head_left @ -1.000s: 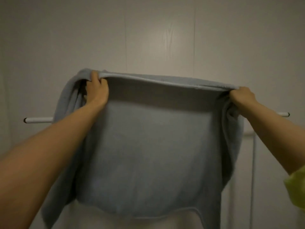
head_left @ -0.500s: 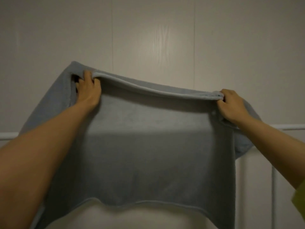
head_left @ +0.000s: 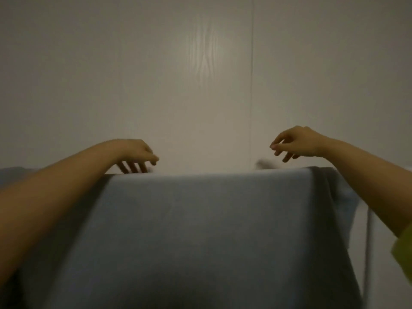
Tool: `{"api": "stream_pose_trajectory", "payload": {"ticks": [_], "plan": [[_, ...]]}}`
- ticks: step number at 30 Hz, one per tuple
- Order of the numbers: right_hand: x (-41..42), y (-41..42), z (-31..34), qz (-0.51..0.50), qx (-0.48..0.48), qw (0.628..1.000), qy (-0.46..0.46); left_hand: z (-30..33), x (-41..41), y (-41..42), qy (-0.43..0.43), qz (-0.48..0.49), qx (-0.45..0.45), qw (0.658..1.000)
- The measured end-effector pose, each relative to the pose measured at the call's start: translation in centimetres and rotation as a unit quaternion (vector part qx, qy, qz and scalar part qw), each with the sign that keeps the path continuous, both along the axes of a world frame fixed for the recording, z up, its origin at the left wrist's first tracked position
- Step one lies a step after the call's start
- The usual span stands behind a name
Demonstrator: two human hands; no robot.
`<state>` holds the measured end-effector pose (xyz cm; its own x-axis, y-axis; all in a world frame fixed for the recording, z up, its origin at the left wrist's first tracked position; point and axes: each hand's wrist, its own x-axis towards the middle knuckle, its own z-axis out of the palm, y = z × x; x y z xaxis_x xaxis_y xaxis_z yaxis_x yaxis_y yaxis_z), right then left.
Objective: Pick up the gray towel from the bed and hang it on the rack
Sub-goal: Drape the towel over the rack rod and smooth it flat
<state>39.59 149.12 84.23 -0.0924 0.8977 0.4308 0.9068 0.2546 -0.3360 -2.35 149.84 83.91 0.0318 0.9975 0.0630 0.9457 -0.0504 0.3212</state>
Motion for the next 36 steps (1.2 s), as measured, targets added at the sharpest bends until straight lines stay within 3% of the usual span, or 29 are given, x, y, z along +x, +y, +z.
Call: {"api": "stream_pose_trajectory", "payload": {"ticks": [3,7,11,16,20,23,28,30,33,36], "plan": [[1.1,-2.2,-0.9,-0.012,0.049,0.999,0.02,-0.8,6.5,-2.5,-0.09,-0.136,0.089,0.983],[3.3,-4.8,-2.9,-0.1,0.134,0.985,0.042,-2.9,13.8,-4.7,-0.015,-0.258,0.2,0.945],[5.3,-7.0,-5.1,-0.172,0.148,0.972,0.064,-4.4,18.0,-5.5,0.049,-0.259,0.221,0.939],[7.2,-8.0,-6.3,-0.166,0.114,0.979,0.032,-4.9,20.9,-4.7,0.12,-0.245,0.252,0.928],[9.4,-7.9,-6.3,-0.124,0.111,0.986,0.019,-4.6,21.6,-3.6,0.152,-0.289,0.213,0.921],[11.5,-6.6,-5.6,-0.144,0.108,0.983,-0.022,-3.6,20.7,-2.7,0.114,-0.333,0.118,0.929],[12.7,-2.9,-2.6,-0.18,0.233,0.956,0.005,-2.9,19.9,-1.8,0.037,-0.326,0.005,0.944],[12.4,-0.8,-1.5,-0.186,0.149,0.971,-0.036,-3.0,20.1,-1.6,0.026,-0.327,-0.002,0.945],[11.1,0.3,-0.4,-0.184,-0.115,0.969,-0.121,-3.2,20.2,-1.4,0.022,-0.312,-0.009,0.95],[8.6,0.8,0.7,-0.075,-0.11,0.989,-0.069,-3.1,20.1,-1.6,0.041,-0.279,0.038,0.959]]}}
